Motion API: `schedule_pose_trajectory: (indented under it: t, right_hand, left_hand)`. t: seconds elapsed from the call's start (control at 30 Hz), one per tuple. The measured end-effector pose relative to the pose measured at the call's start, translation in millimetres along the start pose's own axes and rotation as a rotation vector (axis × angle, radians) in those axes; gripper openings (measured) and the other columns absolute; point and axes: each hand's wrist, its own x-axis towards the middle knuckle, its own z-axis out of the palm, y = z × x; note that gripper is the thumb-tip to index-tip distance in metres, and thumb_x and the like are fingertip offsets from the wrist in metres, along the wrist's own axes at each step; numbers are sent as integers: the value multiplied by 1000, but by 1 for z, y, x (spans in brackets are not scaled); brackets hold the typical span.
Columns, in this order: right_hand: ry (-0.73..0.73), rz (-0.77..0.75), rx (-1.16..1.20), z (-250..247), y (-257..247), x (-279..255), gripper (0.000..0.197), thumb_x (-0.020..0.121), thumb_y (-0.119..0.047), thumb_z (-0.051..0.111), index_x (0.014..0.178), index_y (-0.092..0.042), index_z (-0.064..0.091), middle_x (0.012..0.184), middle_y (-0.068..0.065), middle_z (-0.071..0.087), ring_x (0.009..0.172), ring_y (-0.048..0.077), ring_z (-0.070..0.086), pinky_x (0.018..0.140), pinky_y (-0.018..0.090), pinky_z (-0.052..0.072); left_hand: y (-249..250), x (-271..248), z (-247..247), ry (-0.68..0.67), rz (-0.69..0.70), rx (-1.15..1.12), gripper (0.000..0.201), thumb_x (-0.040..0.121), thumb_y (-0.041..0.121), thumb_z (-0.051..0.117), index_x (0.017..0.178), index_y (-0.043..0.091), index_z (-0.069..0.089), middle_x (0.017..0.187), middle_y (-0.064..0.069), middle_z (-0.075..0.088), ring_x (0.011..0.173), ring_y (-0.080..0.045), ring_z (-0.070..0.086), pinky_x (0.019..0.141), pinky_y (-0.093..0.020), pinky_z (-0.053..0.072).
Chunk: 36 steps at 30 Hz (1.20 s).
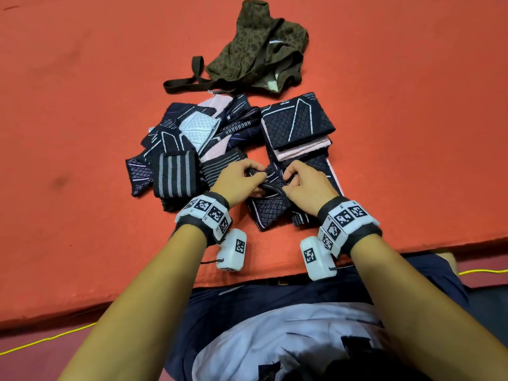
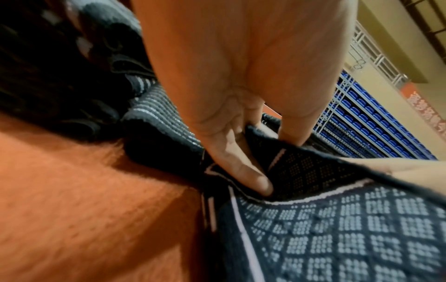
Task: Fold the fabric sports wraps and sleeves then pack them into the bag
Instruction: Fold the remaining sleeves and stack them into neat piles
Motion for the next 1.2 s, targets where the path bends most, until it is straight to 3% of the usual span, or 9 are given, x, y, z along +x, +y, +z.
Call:
schedule_pose_trajectory:
  t: [0.07,0.13,0.3,0.57,0.73,0.87,0.93,1.07,1.2]
  right_hand:
    - [10,-5,15,-2,1,-2,16,81,-17,63,91,-25,52,71,0,66,66,16,58,64,30,45]
    - [22,-8,11,-3,1,-3,16,80,-19,62,90,-24,50,67,-1,63,64,17,57,64,30,45]
    - [35,-22,24,-3,1,-4,14,79,-19,60,88,-25,51,69,0,66,64,16,57,66,32,47]
    - [67,4,21,-6,3,-4,11,80,-14,62,75,-25,62,71,-12,63,69,10,58,68,25,41]
    - [56,3,85,-7,3,-4,11,76,-13,66,72,-24,63,72,-8,67,72,10,63,70,25,48]
    - [34,23,145,-8,3,-7,14,75,-15,65,81,-26,58,71,-6,66,66,12,60,64,27,46]
    - [4,23,158,-9,2,-9,19,76,-15,63,88,-28,56,75,-5,66,67,12,59,62,27,42]
    - [-30,32,140,-9,2,-10,21,77,-17,63,91,-31,55,81,-3,64,70,13,58,63,28,40]
    - [-41,39,171,-9,3,-9,25,76,-14,62,94,-30,54,77,-4,63,68,12,57,64,29,42]
  left_hand:
    - [0,-2,-1,-17,11,31,15,95,15,65,109,12,62,89,-8,67,62,-16,69,75,-39,62]
    - [2,-4,-1,-41,14,48,14,97,16,61,111,13,62,91,-9,65,65,-19,67,67,-34,61]
    - [6,-6,-5,-68,45,157,25,93,-3,48,110,11,59,86,-9,63,59,-10,61,51,-22,52]
    - [7,-1,-4,-116,14,118,28,96,-5,41,100,14,61,98,-21,67,70,-18,68,66,-32,56]
    - [2,1,-5,-75,71,216,6,97,10,60,95,15,62,84,-7,68,66,-16,67,62,-28,52]
    - [-2,7,-7,-3,149,387,10,94,27,66,96,17,67,81,-3,68,67,-18,66,77,-35,55]
    - [-4,12,-7,4,188,472,14,92,32,67,92,18,68,86,-6,70,79,-23,67,83,-41,55]
    - [-2,16,-4,37,259,585,19,93,32,66,96,13,69,98,-6,62,91,-20,58,88,-33,47]
    - [1,19,1,-4,240,563,11,95,30,64,92,20,65,84,5,63,81,-15,57,80,-31,46]
